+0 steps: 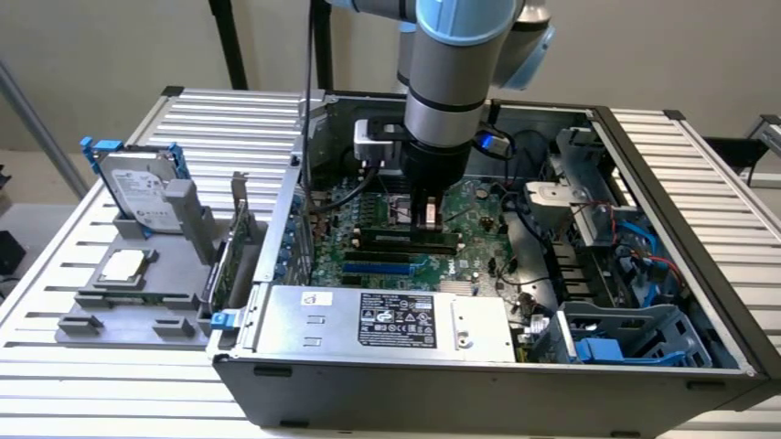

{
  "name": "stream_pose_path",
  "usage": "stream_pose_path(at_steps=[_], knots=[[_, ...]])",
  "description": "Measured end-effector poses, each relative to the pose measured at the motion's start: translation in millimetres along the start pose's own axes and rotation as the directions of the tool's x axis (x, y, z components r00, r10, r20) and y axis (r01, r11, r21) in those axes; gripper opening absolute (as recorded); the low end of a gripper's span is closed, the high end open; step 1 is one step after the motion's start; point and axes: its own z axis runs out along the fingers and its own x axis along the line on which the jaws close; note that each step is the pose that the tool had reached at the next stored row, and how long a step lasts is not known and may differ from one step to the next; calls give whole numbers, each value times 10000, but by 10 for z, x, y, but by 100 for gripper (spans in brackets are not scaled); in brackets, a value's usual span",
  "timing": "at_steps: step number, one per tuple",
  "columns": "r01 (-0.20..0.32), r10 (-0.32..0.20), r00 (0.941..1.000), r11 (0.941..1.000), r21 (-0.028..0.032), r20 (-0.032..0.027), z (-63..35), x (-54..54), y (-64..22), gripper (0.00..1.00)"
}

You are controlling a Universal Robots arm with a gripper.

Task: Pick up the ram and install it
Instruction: 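Insert the ram into the slot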

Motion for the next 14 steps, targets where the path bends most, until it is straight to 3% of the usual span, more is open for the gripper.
stream_pose_path(at_steps=[6,14], knots=[[0,0,10000,10000,-1,-3,15,-17,0,13],[-1,1,10000,10000,-1,-60,17,-19,0,13]])
